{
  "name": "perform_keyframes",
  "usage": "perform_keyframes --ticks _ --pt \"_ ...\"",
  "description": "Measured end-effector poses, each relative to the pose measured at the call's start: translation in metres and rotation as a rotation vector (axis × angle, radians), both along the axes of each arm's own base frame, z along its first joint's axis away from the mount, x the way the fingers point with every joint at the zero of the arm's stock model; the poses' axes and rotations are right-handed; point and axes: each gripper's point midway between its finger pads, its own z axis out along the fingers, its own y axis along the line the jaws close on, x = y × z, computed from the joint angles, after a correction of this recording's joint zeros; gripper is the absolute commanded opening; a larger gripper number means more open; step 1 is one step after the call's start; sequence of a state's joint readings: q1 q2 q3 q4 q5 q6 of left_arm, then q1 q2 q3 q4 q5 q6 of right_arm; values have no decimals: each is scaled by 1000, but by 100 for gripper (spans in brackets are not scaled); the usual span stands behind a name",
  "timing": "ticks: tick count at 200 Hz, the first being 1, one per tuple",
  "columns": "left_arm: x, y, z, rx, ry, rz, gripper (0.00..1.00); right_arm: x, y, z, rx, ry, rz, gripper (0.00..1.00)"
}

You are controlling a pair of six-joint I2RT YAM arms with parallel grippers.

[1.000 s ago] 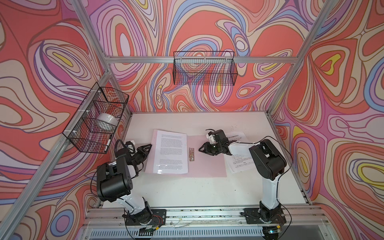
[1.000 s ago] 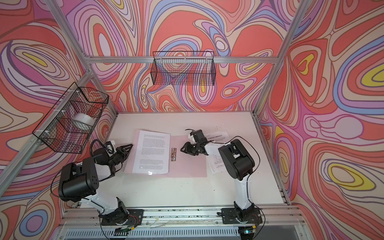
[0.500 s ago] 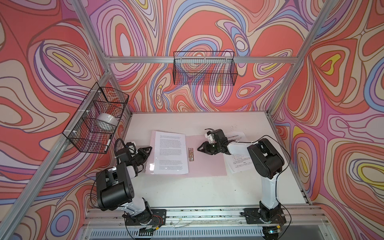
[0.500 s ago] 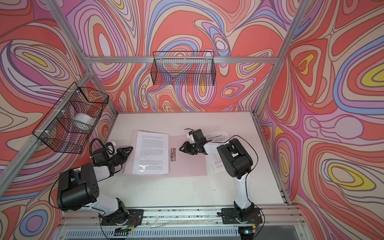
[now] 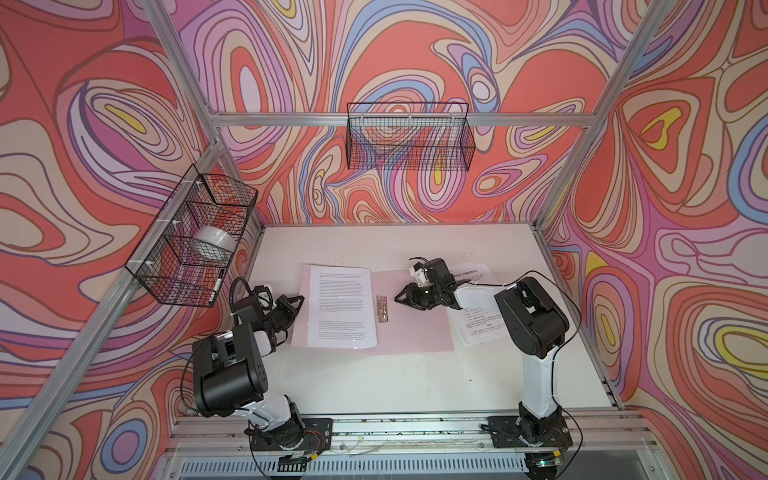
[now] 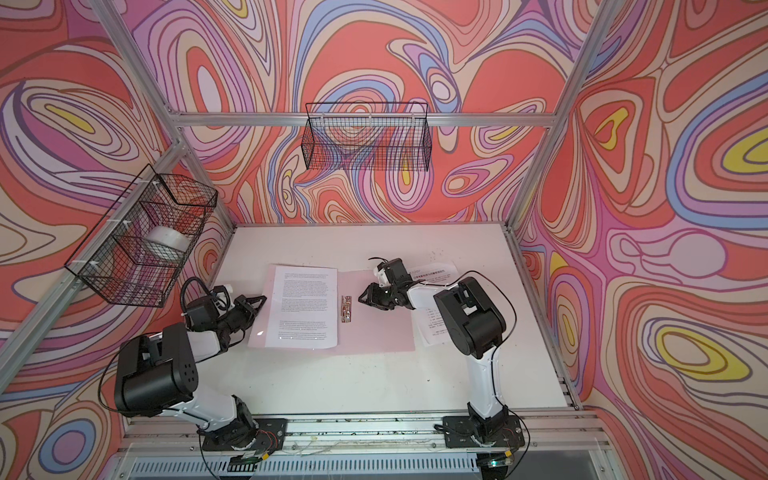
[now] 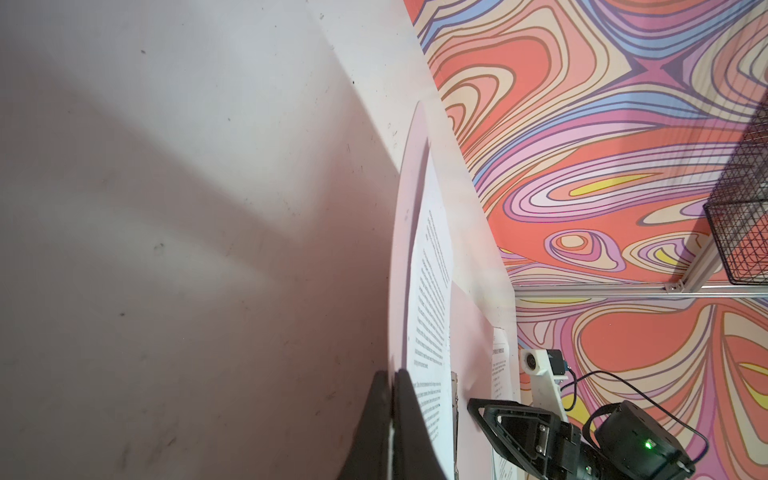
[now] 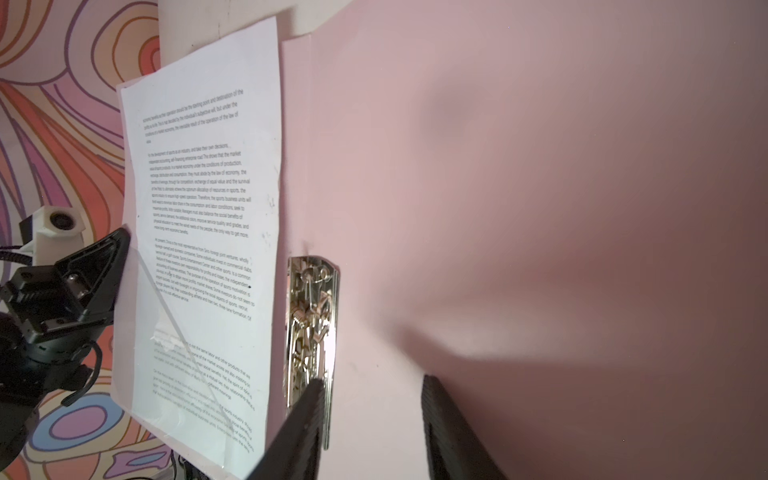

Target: Put the files into the folder

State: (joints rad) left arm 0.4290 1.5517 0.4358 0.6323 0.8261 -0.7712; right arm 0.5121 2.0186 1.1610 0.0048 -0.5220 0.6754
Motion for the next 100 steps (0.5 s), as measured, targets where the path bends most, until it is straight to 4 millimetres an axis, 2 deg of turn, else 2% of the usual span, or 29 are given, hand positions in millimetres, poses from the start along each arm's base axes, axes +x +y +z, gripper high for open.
perform_keyframes --ticks 21,52,81,100 --pt "1 -1 5 7 -13 -2 7 -18 6 7 -25 24 9 43" --pt "1 -1 8 10 -22 -3 9 -51 39 25 -14 19 75 43" --pt "0 -1 7 11 -19 3 11 -78 60 22 -14 48 115 42" --pt "1 -1 7 15 -20 4 13 -83 61 19 -18 65 109 39"
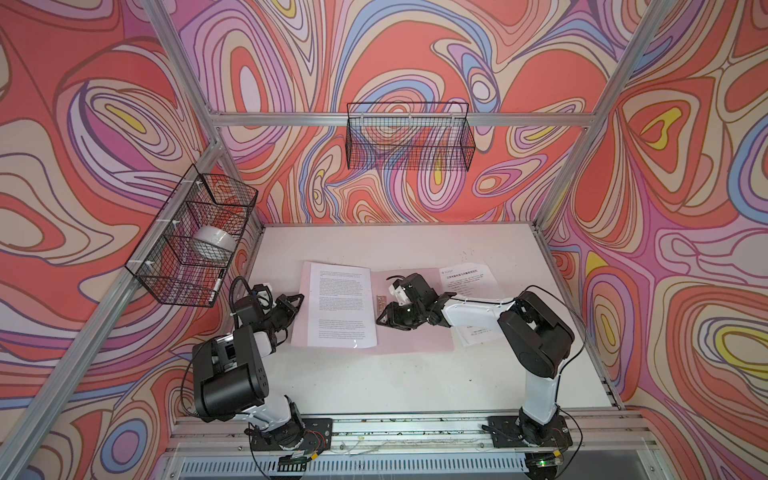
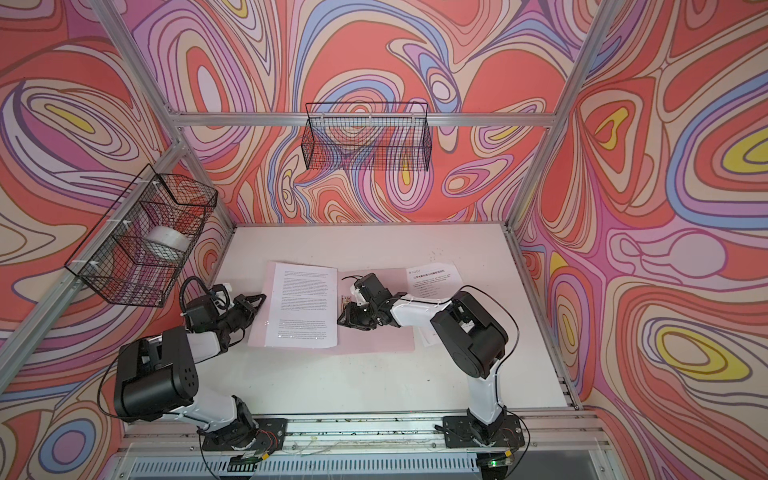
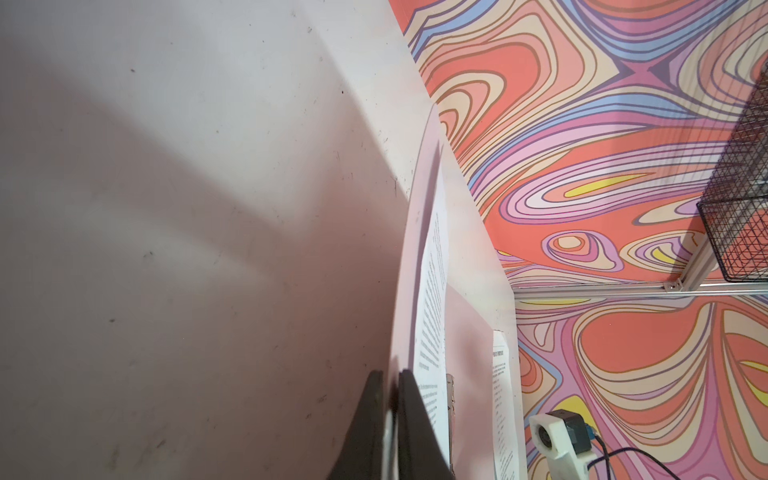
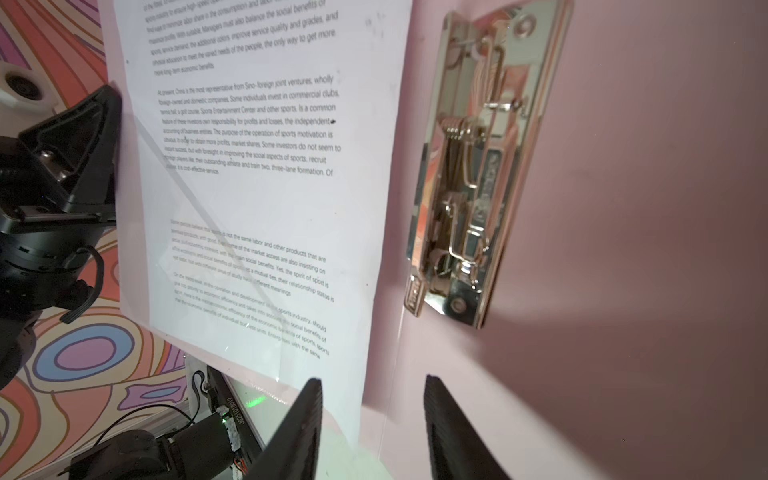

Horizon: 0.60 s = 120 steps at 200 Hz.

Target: Put the files into the folder

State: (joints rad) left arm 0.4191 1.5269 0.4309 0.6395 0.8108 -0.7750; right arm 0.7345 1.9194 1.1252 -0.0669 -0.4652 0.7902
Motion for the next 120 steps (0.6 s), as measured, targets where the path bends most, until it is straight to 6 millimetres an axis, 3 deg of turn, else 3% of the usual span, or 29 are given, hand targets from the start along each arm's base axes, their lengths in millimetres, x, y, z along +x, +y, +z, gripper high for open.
perform_keyframes --ticks 28,68,120 --pt "0 0 1 4 -3 3 18 1 1 0 8 5 -13 33" --pt "-1 -1 3 12 -7 7 30 -4 8 -11 10 30 -5 33" --pt "-2 -2 2 13 -4 12 34 -15 17 -19 13 54 21 28"
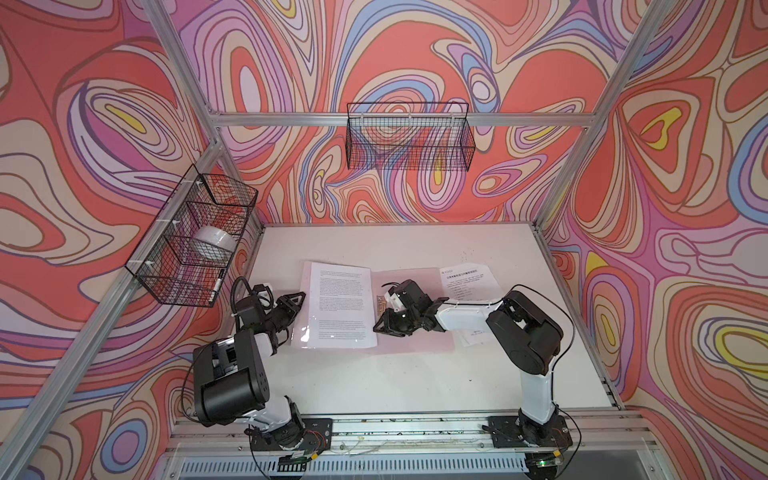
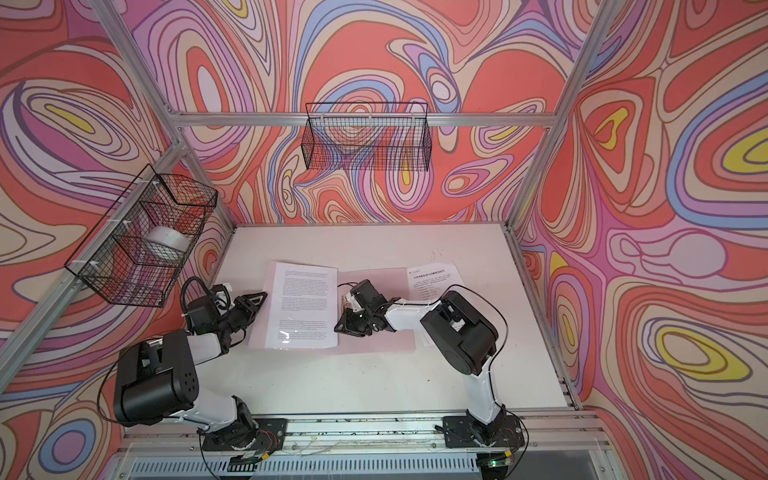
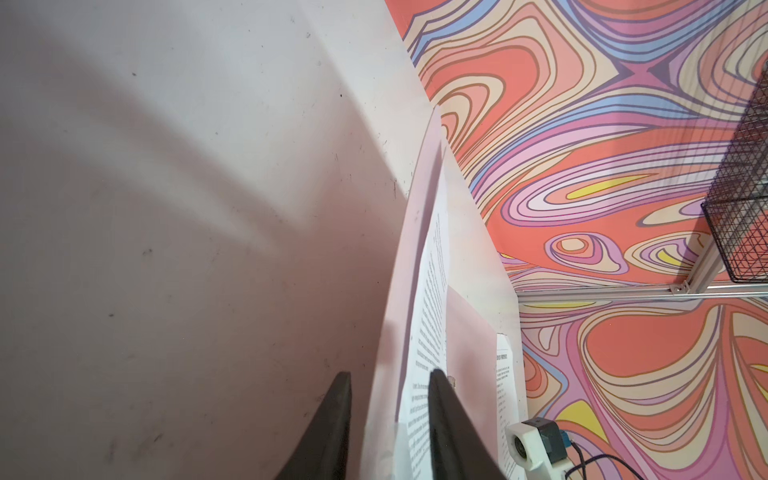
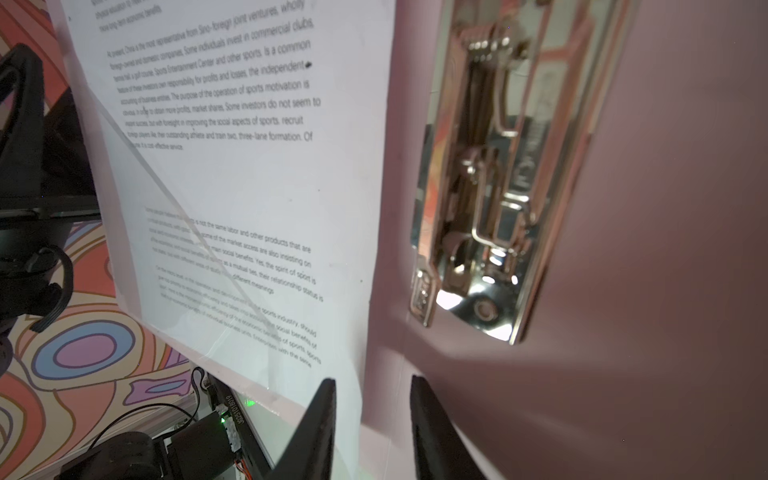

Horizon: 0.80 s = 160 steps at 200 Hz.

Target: Put the files into the folder

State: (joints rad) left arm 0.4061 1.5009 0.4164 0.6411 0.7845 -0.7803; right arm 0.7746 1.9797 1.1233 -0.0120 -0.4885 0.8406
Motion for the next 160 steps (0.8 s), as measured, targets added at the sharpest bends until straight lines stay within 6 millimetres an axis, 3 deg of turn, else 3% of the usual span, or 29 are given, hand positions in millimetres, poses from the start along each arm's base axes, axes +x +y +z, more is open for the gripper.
perform_keyframes --ticks 20,82,160 --pt "0 0 0 0 -2 0 34 -2 3 -1 7 6 4 18" --pt "1 0 1 -5 -2 3 34 -7 7 -14 10 42 11 0" --pt "-1 -1 -1 6 -1 12 35 -11 14 -13 37 61 -2 0"
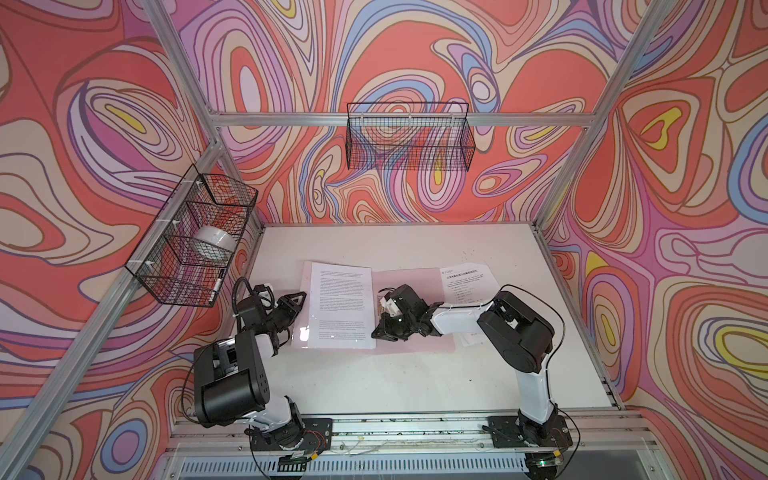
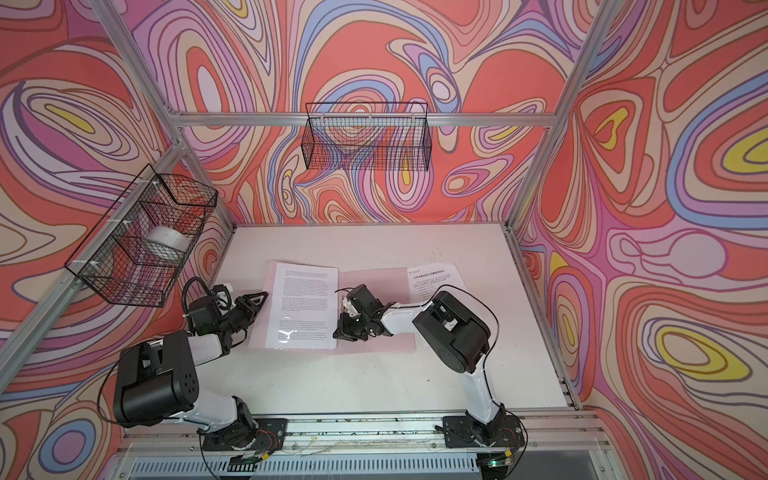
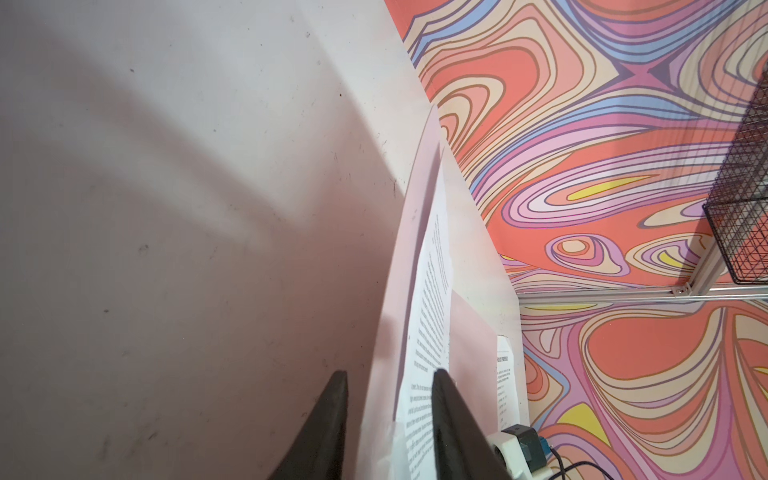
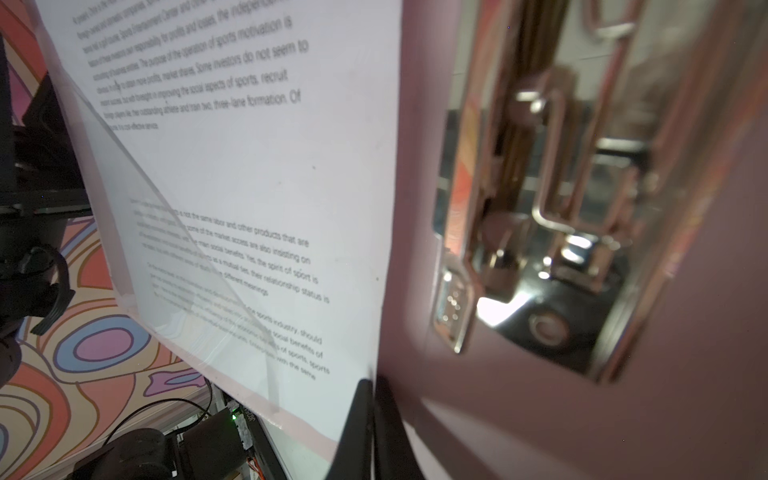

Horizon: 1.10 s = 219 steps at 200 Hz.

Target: Put the files into the folder

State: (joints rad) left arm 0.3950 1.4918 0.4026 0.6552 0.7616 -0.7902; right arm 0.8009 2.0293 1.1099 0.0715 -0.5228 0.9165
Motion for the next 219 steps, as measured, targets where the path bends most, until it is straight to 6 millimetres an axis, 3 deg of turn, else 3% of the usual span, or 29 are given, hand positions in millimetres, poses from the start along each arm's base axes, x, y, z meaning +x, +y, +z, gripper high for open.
perform_keyframes --ticks 46,219 --pt "-1 0 3 10 -10 7 43 -1 2 0 17 20 -25 0" --pt "1 2 7 28 -19 23 41 -10 12 -2 44 71 -54 0"
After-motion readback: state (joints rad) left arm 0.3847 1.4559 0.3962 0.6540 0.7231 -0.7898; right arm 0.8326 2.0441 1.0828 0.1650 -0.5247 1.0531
